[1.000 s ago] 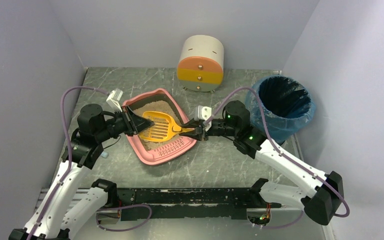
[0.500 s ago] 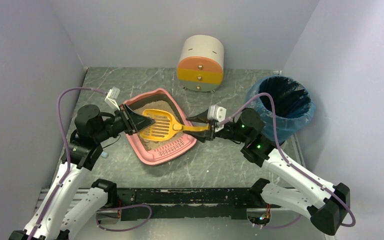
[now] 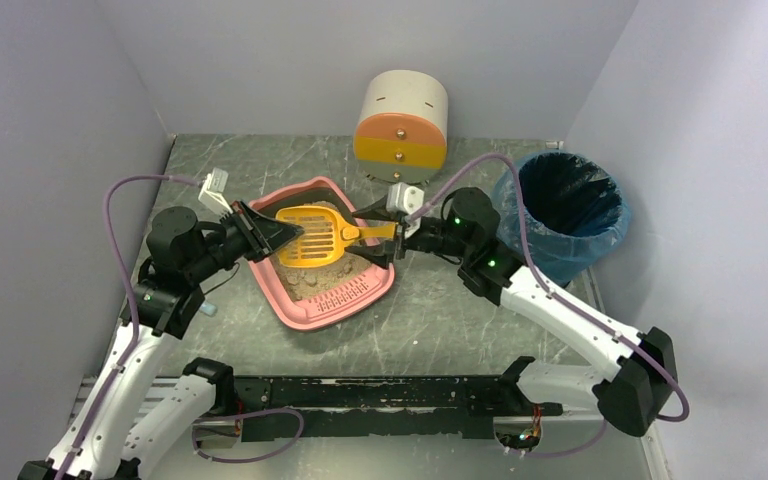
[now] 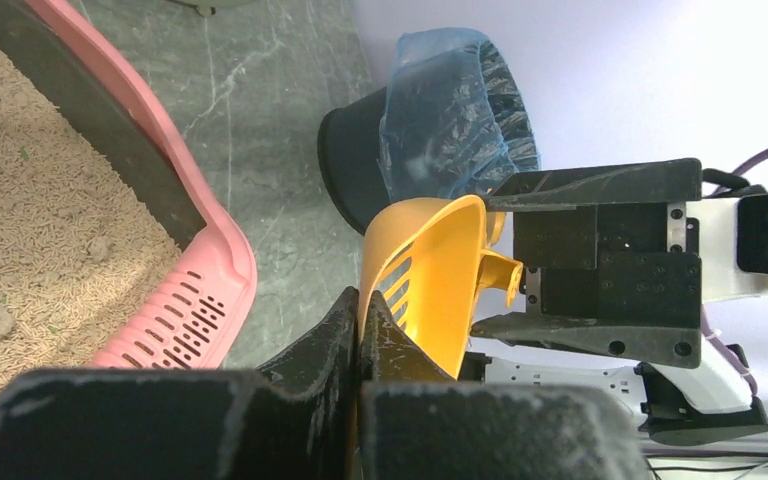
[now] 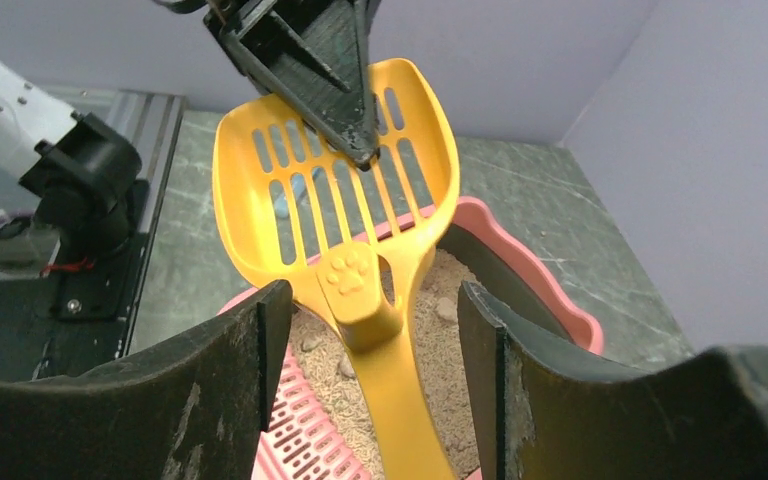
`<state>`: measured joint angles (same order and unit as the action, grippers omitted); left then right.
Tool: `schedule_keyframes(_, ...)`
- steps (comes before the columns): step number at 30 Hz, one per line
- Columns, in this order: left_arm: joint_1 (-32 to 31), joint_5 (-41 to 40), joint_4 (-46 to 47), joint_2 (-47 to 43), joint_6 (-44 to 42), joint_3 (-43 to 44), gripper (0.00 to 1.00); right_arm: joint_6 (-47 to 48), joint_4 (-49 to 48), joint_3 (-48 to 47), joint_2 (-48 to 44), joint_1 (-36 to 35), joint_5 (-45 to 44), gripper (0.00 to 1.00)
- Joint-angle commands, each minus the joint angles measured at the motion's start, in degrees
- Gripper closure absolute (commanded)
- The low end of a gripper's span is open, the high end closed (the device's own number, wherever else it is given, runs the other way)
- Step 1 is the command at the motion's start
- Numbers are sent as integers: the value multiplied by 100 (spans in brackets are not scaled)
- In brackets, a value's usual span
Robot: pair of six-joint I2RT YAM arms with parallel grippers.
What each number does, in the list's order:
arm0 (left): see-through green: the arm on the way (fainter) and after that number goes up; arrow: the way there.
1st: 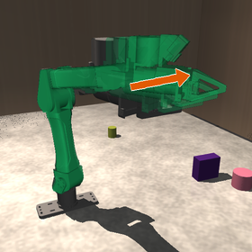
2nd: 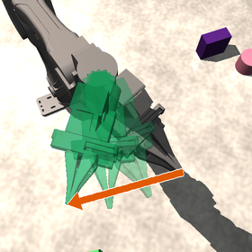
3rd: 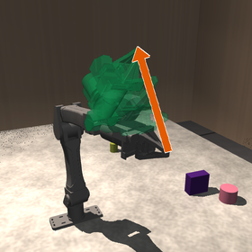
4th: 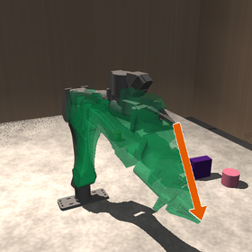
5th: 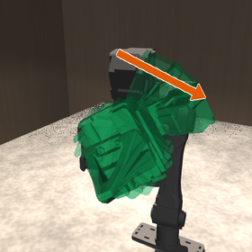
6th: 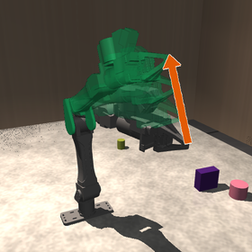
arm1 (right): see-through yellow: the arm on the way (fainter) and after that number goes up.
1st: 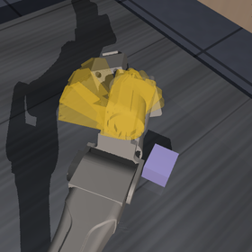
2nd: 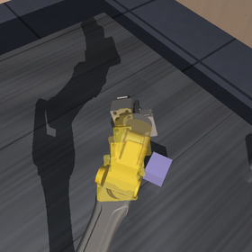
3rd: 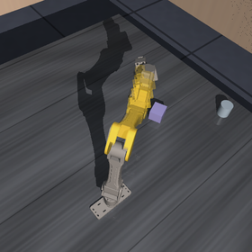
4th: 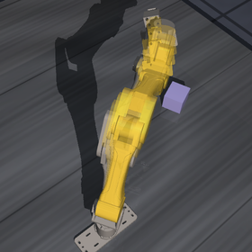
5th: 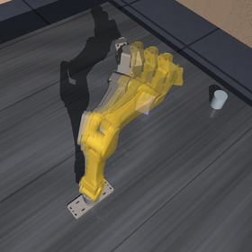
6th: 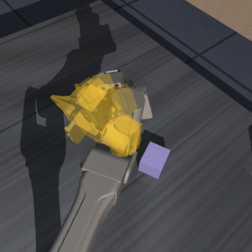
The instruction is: Clean the litter box
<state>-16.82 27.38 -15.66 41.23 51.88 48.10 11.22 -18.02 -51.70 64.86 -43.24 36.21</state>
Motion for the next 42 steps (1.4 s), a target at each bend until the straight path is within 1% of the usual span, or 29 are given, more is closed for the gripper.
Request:
schedule_keyframes(1,-23,295,200,-49,134,66,95,1332,1525,-715,408,2,671,36)
schedule_keyframes(3,-23,270,105,-55,75,79,95,1646,2067,-872,470,21,628,38)
schedule_keyframes(4,-23,254,50,-32,44,104,95,1727,2172,-854,423,38,577,40)
schedule_keyframes(7,-32,295,-11,42,79,129,95,1872,2025,-533,140,192,638,43)
schedule_keyframes(12,-41,392,104,103,234,95,95,2324,2773,-740,111,562,754,37)
schedule_keyframes(14,-39,417,73,112,221,103,95,2274,2601,-703,138,588,677,40)
schedule_keyframes(17,-41,382,-53,116,183,116,95,2237,2205,-472,77,590,768,47)
schedule_keyframes(19,-39,352,-52,109,186,84,95,2120,1767,-231,-46,596,818,56)
schedule_keyframes(21,-40,245,-114,132,116,65,95,1934,1282,17,-162,596,907,70)
schedule_keyframes(23,-33,93,-193,151,-26,45,94,1789,1076,101,-190,593,1012,85)
schedule_keyframes(24,-32,-41,-223,163,-124,36,87,1683,987,101,-152,591,1075,91)
schedule_keyframes(25,-32,-194,-276,171,-278,33,75,1506,859,100,-90,594,1156,100)
schedule_keyframes(26,-32,-432,-377,177,-461,40,66,1253,661,99,-1,585,1171,100)
schedule_keyframes(27,-32,-686,-502,166,-648,71,59,881,360,91,112,583,1144,100)
schedule_keyframes(28,-32,-942,-616,139,-868,121,55,535,119,82,258,571,1117,100)
schedule_keyframes(29,-33,-1193,-708,97,-1078,168,52,288,120,-3,388,557,1015,100)
schedule_keyframes(32,-33,-2033,-851,-78,-1525,289,44,62,847,-401,622,489,461,100)
schedule_keyframes(34,-32,-2517,-907,-178,-1717,365,38,-114,693,-287,566,490,193,100)
schedule_keyframes(36,-32,-2719,-932,-253,-1897,384,32,-377,395,-123,491,489,-61,100)
schedule_keyframes(39,-32,-3124,-1028,-320,-2048,389,7,-864,216,-73,482,480,-482,100)
schedule_keyframes(40,-32,-3174,-1053,-352,-2096,374,4,-1052,298,-95,483,483,-769,100)
schedule_keyframes(42,-34,-3300,-1100,-414,-2179,333,3,-1563,598,-168,479,478,-1184,100)
